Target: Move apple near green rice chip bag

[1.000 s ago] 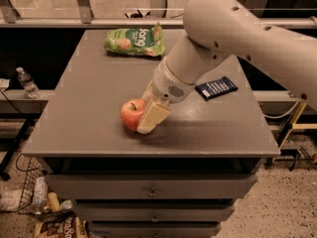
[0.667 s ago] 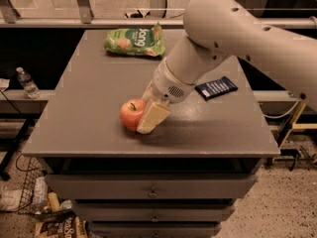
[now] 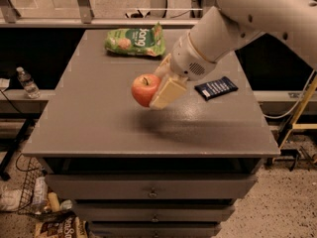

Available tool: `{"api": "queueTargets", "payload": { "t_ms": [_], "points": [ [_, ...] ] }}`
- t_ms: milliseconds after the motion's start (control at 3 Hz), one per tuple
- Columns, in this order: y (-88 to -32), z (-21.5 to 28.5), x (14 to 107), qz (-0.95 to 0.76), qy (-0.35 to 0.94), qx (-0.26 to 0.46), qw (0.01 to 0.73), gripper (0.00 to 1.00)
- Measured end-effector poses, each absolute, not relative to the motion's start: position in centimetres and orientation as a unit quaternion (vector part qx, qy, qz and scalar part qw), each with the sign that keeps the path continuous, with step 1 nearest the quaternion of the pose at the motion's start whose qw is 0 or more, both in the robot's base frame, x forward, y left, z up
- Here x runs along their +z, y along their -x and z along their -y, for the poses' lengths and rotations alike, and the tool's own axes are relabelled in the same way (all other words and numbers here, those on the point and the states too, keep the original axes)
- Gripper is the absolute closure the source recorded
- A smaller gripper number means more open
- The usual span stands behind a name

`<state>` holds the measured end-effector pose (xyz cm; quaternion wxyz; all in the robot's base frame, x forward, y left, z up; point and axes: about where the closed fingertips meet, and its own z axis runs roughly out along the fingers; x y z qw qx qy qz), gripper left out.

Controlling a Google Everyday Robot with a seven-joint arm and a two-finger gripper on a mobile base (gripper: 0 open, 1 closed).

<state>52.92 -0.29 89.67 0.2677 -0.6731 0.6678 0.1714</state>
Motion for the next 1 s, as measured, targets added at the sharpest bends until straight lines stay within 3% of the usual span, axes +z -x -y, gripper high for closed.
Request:
{"api": "queueTargets", "payload": {
  "t_ms": [667,1000],
  "points": [
    [-53.2,-0.2,89.3,-0.694,0.645,0.167,0.274,1.00],
    [-55.9,-0.4,88.8,-0.725,0.608,0.165,0.277,1.00]
  ]
}}
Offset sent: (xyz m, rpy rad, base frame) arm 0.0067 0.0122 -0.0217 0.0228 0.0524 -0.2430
